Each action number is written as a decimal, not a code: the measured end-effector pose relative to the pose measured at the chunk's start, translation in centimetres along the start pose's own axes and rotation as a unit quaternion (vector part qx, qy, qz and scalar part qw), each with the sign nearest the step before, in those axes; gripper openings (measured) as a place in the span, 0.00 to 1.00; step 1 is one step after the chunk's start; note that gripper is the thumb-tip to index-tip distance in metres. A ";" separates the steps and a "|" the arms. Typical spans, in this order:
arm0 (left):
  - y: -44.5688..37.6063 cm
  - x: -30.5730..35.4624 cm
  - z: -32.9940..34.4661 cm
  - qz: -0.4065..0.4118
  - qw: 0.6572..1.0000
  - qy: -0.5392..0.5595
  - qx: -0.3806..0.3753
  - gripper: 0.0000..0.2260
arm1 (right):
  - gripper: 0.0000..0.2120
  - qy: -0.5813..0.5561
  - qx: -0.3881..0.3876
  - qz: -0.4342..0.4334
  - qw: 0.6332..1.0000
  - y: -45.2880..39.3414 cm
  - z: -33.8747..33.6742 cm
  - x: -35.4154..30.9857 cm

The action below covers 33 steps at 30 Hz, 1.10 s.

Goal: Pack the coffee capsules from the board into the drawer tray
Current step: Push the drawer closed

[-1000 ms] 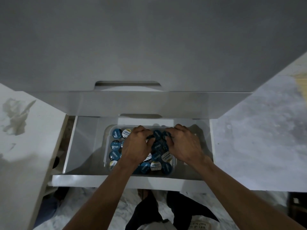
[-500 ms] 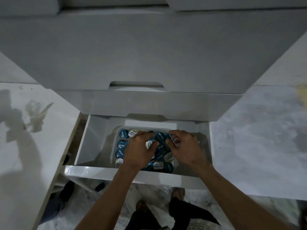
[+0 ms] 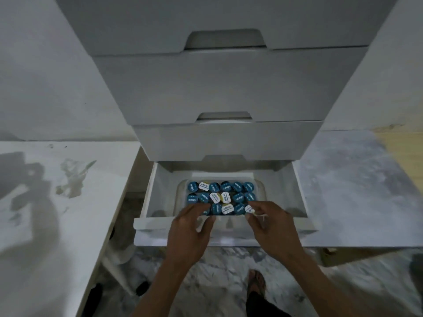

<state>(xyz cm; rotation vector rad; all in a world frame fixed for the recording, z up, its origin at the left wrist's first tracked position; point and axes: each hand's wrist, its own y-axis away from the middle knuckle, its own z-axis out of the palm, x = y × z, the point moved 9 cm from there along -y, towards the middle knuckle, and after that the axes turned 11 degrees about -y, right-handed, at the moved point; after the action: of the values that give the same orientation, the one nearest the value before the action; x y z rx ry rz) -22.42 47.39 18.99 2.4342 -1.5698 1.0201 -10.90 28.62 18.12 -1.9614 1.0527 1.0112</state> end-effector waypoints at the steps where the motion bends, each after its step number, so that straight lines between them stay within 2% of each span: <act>1: 1.1 -0.6 -0.6 -0.006 1.000 0.005 0.003 0.11 | 0.12 0.019 0.011 -0.013 1.000 1.3 0.0 -0.6; 7: 5.8 -2.5 -2.3 0.027 0.998 -0.048 0.024 0.15 | 0.13 0.075 0.040 -0.032 0.996 7.3 0.6 -1.8; 11: 6.4 -3.0 -0.8 0.040 0.990 -0.135 -0.001 0.24 | 0.21 0.140 0.061 -0.057 0.987 7.9 1.4 -1.9; 17: 4.8 -4.2 2.3 0.032 0.961 -0.272 -0.025 0.34 | 0.31 0.288 0.058 -0.020 0.956 6.2 3.7 0.7; 21: 4.5 -5.6 4.6 0.022 0.948 -0.315 0.030 0.37 | 0.33 0.319 0.098 -0.043 0.942 5.8 4.4 3.5; 27: 4.0 -6.2 5.6 0.044 0.922 -0.344 0.171 0.38 | 0.33 0.321 0.188 -0.126 0.920 4.9 5.2 5.8; 33: 2.1 -6.2 6.5 0.048 0.912 -0.347 0.215 0.38 | 0.31 0.324 0.230 -0.156 0.904 2.6 5.2 6.6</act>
<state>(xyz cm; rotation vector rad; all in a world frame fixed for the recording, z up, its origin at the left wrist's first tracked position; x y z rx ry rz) -22.55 48.69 9.86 3.3190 -1.7968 0.5652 -12.30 29.49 9.47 -1.9936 1.1281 -0.0978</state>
